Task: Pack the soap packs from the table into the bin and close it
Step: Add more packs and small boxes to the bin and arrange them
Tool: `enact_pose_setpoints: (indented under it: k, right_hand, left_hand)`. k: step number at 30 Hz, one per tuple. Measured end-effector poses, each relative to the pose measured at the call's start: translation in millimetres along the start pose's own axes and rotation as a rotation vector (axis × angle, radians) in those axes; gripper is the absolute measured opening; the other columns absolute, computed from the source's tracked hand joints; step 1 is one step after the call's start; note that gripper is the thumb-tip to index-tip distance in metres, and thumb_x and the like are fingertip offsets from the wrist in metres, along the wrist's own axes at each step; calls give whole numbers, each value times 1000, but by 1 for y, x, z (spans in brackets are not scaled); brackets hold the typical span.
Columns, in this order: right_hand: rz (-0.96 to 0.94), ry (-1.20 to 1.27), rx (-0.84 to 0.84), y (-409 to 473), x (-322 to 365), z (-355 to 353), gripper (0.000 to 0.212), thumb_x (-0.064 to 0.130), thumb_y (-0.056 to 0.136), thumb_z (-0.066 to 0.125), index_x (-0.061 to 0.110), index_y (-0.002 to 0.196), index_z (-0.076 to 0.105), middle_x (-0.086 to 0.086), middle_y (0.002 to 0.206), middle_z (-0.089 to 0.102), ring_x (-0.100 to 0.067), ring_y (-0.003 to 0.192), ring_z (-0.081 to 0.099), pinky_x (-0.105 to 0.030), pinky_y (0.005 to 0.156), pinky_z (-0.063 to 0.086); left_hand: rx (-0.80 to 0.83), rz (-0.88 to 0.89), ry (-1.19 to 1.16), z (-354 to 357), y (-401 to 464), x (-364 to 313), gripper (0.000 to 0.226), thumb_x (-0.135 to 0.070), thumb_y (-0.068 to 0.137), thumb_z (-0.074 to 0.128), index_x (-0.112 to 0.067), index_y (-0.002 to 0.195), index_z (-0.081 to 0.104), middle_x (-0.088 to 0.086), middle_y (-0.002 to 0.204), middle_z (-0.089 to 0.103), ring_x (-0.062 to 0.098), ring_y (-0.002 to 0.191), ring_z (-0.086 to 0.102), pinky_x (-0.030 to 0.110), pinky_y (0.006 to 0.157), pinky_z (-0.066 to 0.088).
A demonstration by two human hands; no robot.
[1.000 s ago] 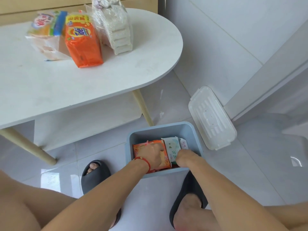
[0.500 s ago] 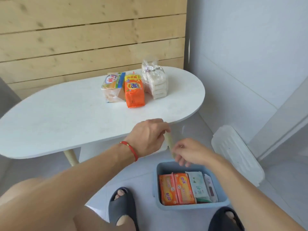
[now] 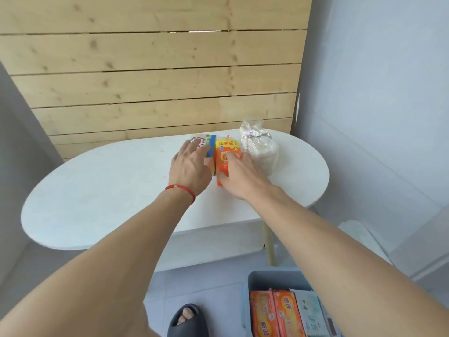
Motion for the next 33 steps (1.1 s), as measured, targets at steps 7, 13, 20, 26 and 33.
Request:
enact_pose_setpoints:
  k: [7,13,20,26,33]
  right_hand:
    - [59,34,-120,12,7,8,63,42,92,65,6,135,37,-24,122,60,-40,114,59,-43,87,50]
    - [160,11,-77,-19,-17,2,76,53,77,70,9,129,35,-7,101,50,-36,109,61,-36,68,35]
    - [136,85,13,-49,-16,-12,59,46,80,75,10,122,56,-4,101,56,-31,101,58,-28,61,36]
    - [221,156,10,-112,-60,-26,38,48,70,76,20,90,60,-1,92,63,-26,86,60,-30,54,42]
    - [446,743,25,-199,-142,-13,50,48,55,73,19,96,77,4,83,80,-14,79,77,-37,72,62]
  left_hand:
    - [-102,-146,15,0,13,1,16,-19,91,40,-16,78,49,9,98,60,33,100,52,40,75,38]
    - [37,-373,147,7,10,17,64,-66,77,50,-13,113,51,11,121,45,34,119,40,45,79,38]
    - [369,-474,-244,7,-3,25,75,-67,76,66,-18,129,45,7,125,55,31,110,54,41,80,50]
    - [449,-371,-282,-9,-49,-14,77,-62,69,79,-20,123,43,2,113,53,28,96,57,37,70,50]
    - [294,-302,-436,-18,-131,-71,81,-51,53,80,-29,118,39,2,96,66,25,86,66,37,75,57]
Point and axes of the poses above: each hand's wrist, its own y-axis towards the middle knuckle, its own z-axis out of the palm, x = y × z, the point moved 7 cm from there along y, towards the middle knuckle
